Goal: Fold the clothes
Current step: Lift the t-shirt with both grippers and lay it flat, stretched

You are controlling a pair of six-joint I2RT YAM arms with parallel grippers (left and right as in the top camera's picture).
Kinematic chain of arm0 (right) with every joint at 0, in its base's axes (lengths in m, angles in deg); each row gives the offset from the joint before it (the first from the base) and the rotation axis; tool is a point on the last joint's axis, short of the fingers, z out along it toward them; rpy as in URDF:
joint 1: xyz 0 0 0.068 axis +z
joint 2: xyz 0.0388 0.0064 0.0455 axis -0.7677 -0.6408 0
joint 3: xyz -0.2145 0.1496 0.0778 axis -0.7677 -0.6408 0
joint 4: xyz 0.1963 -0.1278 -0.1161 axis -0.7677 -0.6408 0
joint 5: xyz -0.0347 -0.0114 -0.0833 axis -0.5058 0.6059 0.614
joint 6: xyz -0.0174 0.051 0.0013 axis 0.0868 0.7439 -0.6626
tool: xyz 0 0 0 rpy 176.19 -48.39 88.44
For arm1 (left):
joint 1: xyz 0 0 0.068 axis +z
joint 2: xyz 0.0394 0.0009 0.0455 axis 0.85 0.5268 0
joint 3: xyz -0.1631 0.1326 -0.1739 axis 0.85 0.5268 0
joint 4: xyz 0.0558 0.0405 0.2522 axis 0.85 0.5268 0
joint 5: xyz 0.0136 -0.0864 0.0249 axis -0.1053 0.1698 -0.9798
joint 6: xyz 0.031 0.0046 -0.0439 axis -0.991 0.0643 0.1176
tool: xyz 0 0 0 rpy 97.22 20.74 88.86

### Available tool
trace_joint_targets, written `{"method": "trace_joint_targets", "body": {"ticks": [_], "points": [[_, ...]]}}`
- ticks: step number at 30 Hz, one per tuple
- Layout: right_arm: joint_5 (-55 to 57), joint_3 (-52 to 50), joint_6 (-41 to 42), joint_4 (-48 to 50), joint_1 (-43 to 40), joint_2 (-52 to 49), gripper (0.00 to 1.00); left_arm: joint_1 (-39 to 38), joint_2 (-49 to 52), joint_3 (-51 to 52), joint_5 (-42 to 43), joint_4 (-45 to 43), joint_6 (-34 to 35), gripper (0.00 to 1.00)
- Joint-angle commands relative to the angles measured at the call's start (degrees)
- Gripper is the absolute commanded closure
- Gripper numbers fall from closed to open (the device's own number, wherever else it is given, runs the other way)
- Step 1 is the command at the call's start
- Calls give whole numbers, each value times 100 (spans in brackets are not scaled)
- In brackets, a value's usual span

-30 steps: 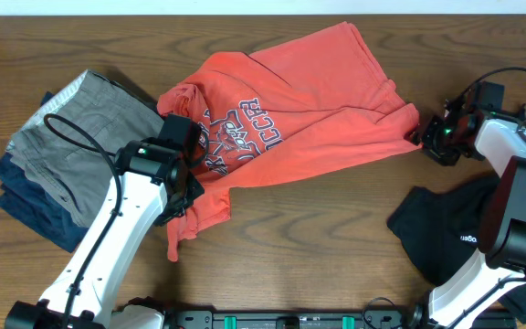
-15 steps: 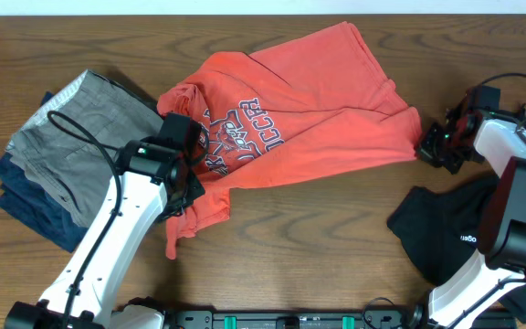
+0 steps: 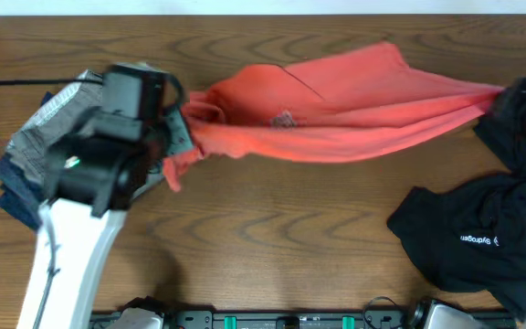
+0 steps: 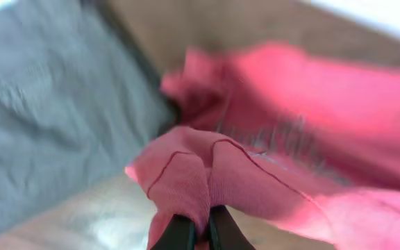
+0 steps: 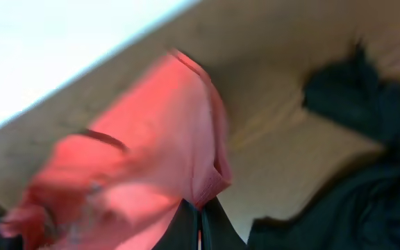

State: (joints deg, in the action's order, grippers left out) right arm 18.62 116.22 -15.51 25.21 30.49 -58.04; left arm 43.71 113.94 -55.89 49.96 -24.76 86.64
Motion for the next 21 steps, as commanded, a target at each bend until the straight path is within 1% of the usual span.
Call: {"method": "trace_joint_targets", "body": {"ticks": [1,6,11,15,18,21], "points": [[103,354,-127,-42,-157,372,99,267,-249,-695,-33,-7,-205,94],[227,938,114,90,-501,981,99,726,-466,-1620,-33,-133,-208,94],[247,1235,107,334,-560,1115,99,807,-575,-1860,13,-592,-291,94],[229,1233,107,452,-555,815,99,807,-313,-1860,297,-640,-291,94],[181,1233,92,546,-525,328,99,807,116,-1860,739,-695,-332,94],[-87,1233,-94,817,-417,-282,99,807,743,-1860,1257,-953,-710,94]]}}
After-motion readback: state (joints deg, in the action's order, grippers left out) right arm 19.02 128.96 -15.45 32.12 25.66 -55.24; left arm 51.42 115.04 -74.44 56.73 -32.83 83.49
